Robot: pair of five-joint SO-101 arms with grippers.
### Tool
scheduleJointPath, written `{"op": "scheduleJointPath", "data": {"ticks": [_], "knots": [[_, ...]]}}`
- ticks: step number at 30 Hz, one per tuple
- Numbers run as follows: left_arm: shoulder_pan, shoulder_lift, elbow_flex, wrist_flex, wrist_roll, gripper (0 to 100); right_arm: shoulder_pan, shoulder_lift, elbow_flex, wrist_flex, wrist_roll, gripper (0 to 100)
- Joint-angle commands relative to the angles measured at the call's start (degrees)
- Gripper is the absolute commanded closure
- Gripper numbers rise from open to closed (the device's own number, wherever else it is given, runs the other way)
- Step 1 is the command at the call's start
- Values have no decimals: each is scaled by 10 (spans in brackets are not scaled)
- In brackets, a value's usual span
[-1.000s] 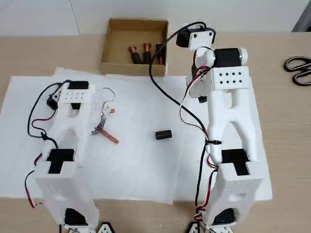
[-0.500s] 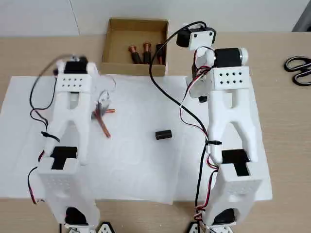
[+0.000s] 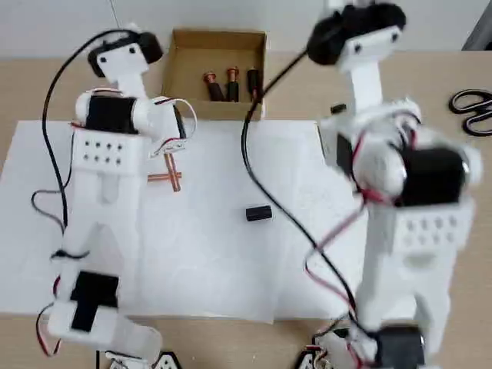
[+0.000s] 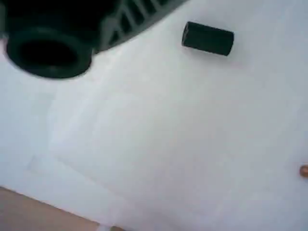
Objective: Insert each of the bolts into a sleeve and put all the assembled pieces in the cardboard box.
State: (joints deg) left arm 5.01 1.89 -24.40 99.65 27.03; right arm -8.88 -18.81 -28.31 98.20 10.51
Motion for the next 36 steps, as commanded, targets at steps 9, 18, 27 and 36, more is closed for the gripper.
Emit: {"op": "scheduleJointPath", "data": {"ticks": [9, 18, 27, 36], "knots": [[49, -165, 66, -29, -45, 994, -8, -291, 353, -103, -37, 995], [48, -181, 67, -100, -37, 994, -167, -422, 632, -363, -85, 995], [115, -184, 66, -136, 13, 994, -171, -493, 877, -595, -36, 995], [133, -281, 90, -135, 43, 994, -169, -627, 1015, -608, -82, 995]]}}
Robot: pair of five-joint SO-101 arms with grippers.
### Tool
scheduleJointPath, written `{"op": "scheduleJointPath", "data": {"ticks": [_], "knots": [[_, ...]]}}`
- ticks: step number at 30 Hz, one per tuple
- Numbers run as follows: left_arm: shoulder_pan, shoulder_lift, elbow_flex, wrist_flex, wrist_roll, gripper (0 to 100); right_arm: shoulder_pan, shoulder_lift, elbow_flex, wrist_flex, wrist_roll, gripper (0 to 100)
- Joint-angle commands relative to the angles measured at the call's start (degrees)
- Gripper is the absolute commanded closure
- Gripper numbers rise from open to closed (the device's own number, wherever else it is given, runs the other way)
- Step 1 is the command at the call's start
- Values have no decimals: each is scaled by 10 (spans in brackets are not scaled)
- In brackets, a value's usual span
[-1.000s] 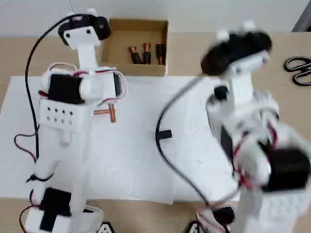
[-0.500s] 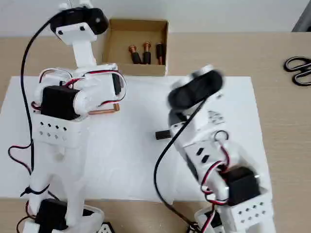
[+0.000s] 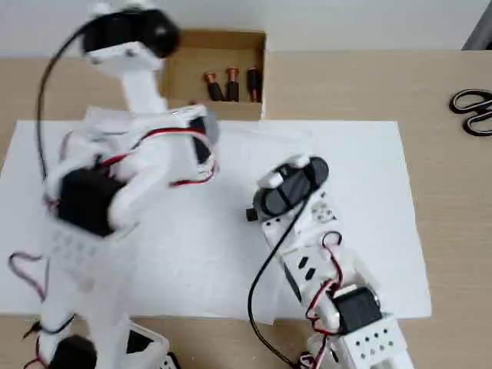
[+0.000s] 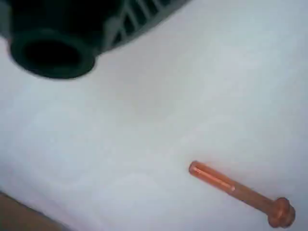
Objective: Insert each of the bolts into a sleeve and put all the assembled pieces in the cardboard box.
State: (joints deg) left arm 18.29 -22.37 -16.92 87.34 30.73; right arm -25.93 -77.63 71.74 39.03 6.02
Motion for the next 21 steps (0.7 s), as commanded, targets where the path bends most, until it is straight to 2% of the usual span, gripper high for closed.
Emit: {"op": "scheduleJointPath", "data": {"ticks": [1, 5, 14, 17, 21], "knots": [[0, -48, 42, -16, 11, 994, 1, -48, 25, -15, -60, 995], [0, -94, 142, -84, 16, 994, 0, -74, 54, -18, -94, 995], [11, -171, 450, -407, 13, 994, -4, -94, 57, -14, -97, 995], [36, -177, 487, -451, 13, 994, -40, -94, 58, -14, -97, 995], [56, -174, 488, -450, 13, 994, -83, -93, 58, -14, -94, 995]]}}
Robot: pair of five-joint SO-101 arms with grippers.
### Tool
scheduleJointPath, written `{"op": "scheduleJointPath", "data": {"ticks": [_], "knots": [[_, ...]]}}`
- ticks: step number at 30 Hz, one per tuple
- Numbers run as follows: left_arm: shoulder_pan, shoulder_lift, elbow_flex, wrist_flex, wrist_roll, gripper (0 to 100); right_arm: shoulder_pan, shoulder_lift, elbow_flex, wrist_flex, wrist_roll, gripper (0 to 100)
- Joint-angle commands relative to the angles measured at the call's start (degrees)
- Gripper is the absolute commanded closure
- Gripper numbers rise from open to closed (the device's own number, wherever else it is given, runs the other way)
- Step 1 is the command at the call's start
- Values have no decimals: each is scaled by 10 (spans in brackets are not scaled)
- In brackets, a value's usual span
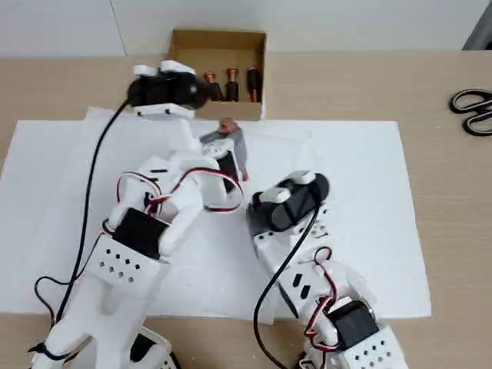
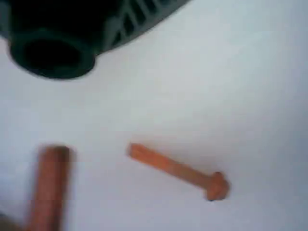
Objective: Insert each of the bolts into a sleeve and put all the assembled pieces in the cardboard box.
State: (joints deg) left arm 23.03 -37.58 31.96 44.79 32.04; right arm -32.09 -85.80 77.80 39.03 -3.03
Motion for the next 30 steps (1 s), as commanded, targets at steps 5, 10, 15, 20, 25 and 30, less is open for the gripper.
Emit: {"op": "scheduleJointPath", "data": {"ticks": [5, 10, 15, 20, 25, 30], "knots": [[16, -25, -7, 4, 3, 994, -22, -12, 10, -18, -4, 995], [42, -25, -54, 82, 3, 994, -22, -12, 11, -18, -4, 995], [42, -25, -62, 104, 4, 994, -22, -12, 11, -18, -4, 995], [43, -25, -61, 104, 4, 994, -22, -12, 11, -18, -4, 995], [43, -22, -55, 102, 4, 994, -22, -12, 11, -18, -4, 995], [44, -25, -23, 104, 4, 994, -22, -12, 11, -18, -4, 995]]}}
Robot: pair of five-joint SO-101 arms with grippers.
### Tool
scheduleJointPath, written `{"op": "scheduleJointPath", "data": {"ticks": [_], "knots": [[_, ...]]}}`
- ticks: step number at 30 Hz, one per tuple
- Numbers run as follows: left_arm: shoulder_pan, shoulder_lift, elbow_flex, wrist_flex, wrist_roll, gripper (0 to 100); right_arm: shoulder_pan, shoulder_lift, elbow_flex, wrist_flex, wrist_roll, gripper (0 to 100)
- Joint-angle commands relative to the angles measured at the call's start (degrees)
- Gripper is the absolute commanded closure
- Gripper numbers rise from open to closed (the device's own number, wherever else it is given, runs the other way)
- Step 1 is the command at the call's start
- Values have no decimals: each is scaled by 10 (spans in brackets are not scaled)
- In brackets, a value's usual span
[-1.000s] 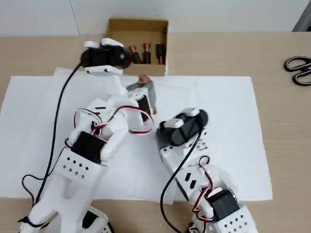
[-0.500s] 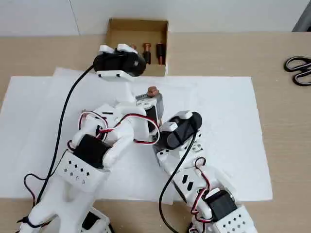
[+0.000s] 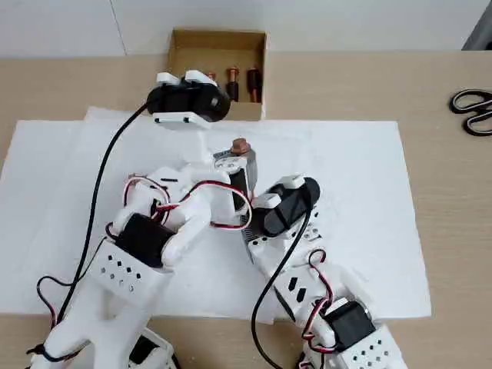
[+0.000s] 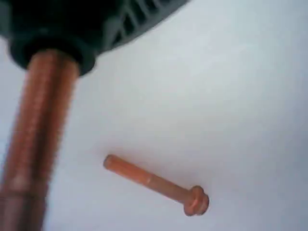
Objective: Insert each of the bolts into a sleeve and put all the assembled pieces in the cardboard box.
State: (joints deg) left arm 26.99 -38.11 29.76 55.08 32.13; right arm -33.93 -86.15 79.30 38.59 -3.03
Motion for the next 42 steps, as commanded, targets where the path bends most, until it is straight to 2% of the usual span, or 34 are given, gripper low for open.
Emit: {"op": "scheduleJointPath", "data": {"ticks": [1, 7, 12, 21, 29, 31, 35, 39, 42], "knots": [[4, -20, 2, 1, 3, 994, -2, -8, -4, -14, -4, 995], [11, -20, 7, 7, 3, 994, -2, -8, -4, -14, -4, 995], [54, -20, 7, 66, 0, 994, -2, -8, -4, -14, -4, 995], [57, -18, 7, 133, 0, 994, -2, -8, -4, -14, -4, 995], [88, -20, 60, 127, -9, 991, -2, -8, -4, -14, -4, 995], [87, -21, 47, 129, -42, 963, -2, -8, -4, -14, -3, 995], [87, -21, 22, 171, -107, 812, -1, -8, -4, -14, -3, 995], [60, -21, -6, 200, -108, 699, -1, -8, -4, -14, -3, 995], [18, -21, -38, 218, -109, 687, -1, -8, -4, -14, -3, 995]]}}
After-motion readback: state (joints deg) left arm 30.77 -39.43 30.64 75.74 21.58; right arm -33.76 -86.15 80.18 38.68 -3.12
